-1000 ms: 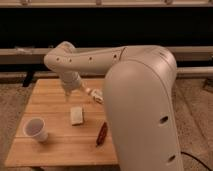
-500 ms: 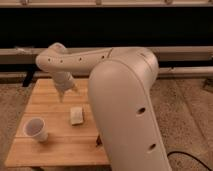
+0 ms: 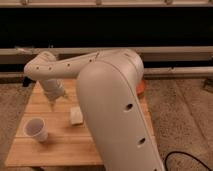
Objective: Move the arm in a circular motion
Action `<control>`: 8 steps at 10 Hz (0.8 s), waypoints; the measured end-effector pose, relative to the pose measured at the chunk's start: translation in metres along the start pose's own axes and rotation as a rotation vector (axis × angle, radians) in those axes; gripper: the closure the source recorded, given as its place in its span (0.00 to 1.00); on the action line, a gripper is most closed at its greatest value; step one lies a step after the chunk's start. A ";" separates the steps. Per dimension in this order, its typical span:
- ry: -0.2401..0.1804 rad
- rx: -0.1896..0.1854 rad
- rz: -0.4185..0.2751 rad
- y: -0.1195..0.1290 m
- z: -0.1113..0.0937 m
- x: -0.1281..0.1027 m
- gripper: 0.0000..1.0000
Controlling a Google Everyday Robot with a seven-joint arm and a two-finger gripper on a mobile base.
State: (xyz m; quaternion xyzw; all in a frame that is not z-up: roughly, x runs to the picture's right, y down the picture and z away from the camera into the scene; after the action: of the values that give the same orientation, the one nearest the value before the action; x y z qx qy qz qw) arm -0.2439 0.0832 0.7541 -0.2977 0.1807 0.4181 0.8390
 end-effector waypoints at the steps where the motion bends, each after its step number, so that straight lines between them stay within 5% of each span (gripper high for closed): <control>1: 0.003 -0.006 -0.020 0.011 0.002 0.009 0.35; 8: -0.023 -0.009 -0.156 0.057 -0.008 0.066 0.35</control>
State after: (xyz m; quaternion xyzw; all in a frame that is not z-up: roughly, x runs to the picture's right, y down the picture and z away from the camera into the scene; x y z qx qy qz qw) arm -0.2517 0.1443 0.6920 -0.3100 0.1452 0.3556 0.8697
